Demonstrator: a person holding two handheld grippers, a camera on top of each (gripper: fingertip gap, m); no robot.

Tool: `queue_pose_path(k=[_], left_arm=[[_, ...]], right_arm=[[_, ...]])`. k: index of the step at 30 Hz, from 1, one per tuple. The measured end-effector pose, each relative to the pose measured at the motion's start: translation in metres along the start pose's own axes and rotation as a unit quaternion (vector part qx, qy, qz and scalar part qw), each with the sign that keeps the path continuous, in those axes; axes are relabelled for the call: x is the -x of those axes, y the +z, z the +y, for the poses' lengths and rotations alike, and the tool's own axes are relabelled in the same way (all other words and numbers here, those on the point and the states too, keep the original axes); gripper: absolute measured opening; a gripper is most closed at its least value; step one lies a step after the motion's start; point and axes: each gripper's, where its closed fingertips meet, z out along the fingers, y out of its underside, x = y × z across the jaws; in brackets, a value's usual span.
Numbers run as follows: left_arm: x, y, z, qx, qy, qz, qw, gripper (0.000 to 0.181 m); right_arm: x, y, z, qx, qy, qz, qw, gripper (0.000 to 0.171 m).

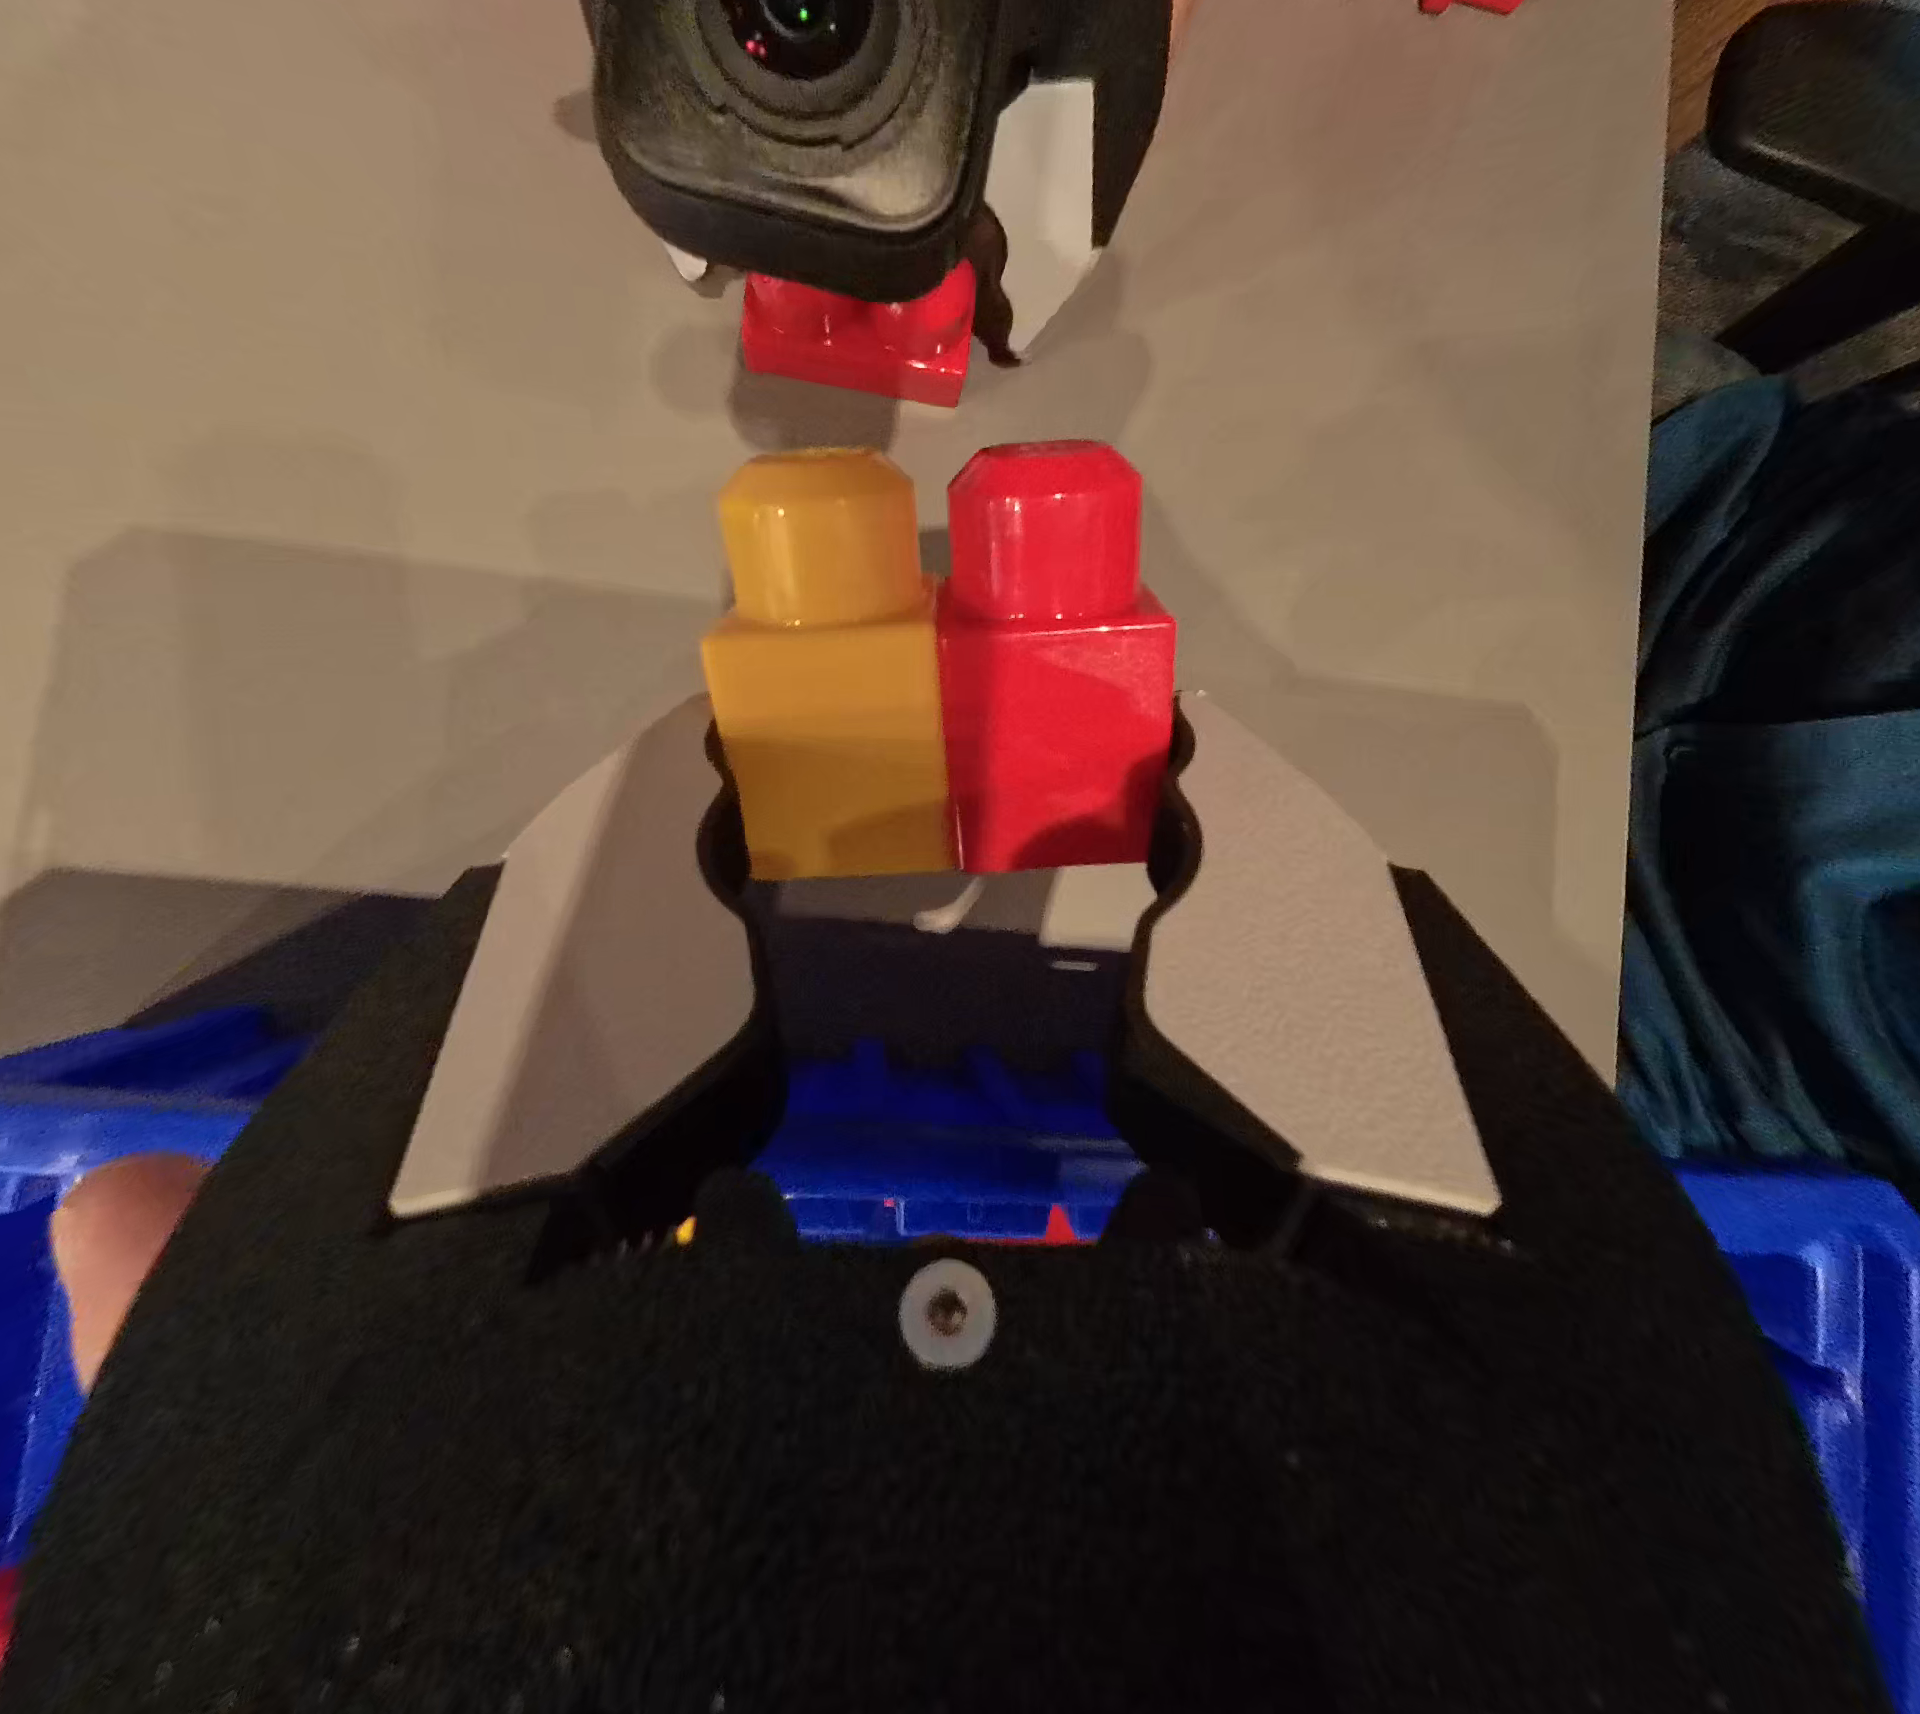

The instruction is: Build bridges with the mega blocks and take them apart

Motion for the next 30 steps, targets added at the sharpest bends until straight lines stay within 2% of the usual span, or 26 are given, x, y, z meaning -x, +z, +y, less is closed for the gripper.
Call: queue_pose_path(k=[3,4,5,6,12,14,15,17,18,20,21,22,24,26,28,30], left_arm=[[0.000,0.002,-0.001,0.001,0.000,0.001,1.000,0.076],[-0.001,0.003,-0.001,0.001,0.000,0.002,1.000,0.076],[-0.001,0.004,-0.001,0.002,0.000,0.002,1.000,0.076],[-0.002,0.005,-0.001,0.003,-0.001,0.003,1.000,0.076],[-0.005,0.009,-0.001,0.008,-0.001,0.004,1.000,0.076],[-0.005,0.008,-0.003,0.003,0.000,0.002,1.000,0.076],[-0.006,0.007,-0.004,-0.001,-0.001,0.004,1.000,0.076],[-0.008,0.005,-0.007,-0.011,-0.002,0.009,1.000,0.076],[-0.009,0.004,-0.009,-0.015,-0.003,0.011,1.000,0.076],[-0.010,0.003,-0.013,-0.024,-0.005,0.019,1.000,0.076],[-0.011,0.003,-0.015,-0.028,-0.007,0.023,0.999,0.076],[-0.012,0.004,-0.016,-0.029,-0.008,0.026,0.999,0.076],[-0.016,0.005,-0.020,-0.033,-0.006,0.030,0.999,0.076],[-0.020,0.008,-0.021,-0.027,-0.005,0.033,0.999,0.076],[-0.023,0.010,-0.024,-0.026,0.001,0.031,0.999,0.076],[-0.027,0.011,-0.026,-0.027,0.003,0.034,0.999,0.076]], right_arm=[[0.001,-0.001,-0.001,-0.011,0.002,0.001,1.000,0.092],[0.001,-0.001,-0.002,-0.017,0.004,0.001,1.000,0.088],[0.002,-0.002,-0.002,-0.024,0.006,0.002,1.000,0.076],[0.002,-0.003,-0.002,-0.028,0.006,0.000,1.000,0.074],[0.008,-0.007,-0.005,-0.049,0.035,-0.007,0.998,0.073],[0.007,-0.026,-0.010,-0.092,0.053,-0.001,0.994,0.073],[0.009,-0.045,-0.018,-0.150,0.070,-0.009,0.986,0.073],[0.010,-0.111,-0.039,-0.324,0.115,-0.047,0.938,0.073],[0.012,-0.159,-0.047,-0.432,0.128,-0.077,0.889,0.073],[0.004,-0.250,-0.038,-0.619,0.153,-0.132,0.759,0.072],[0.002,-0.280,-0.030,-0.667,0.160,-0.161,0.710,0.072],[0.012,-0.306,-0.026,-0.702,0.140,-0.182,0.674,0.072],[0.013,-0.319,-0.023,-0.712,0.130,-0.155,0.672,0.073],[0.021,-0.332,-0.021,-0.731,0.122,-0.192,0.644,0.072],[0.025,-0.326,-0.021,-0.722,0.117,-0.175,0.659,0.073],[0.027,-0.325,-0.019,-0.728,0.120,-0.188,0.648,0.072]])
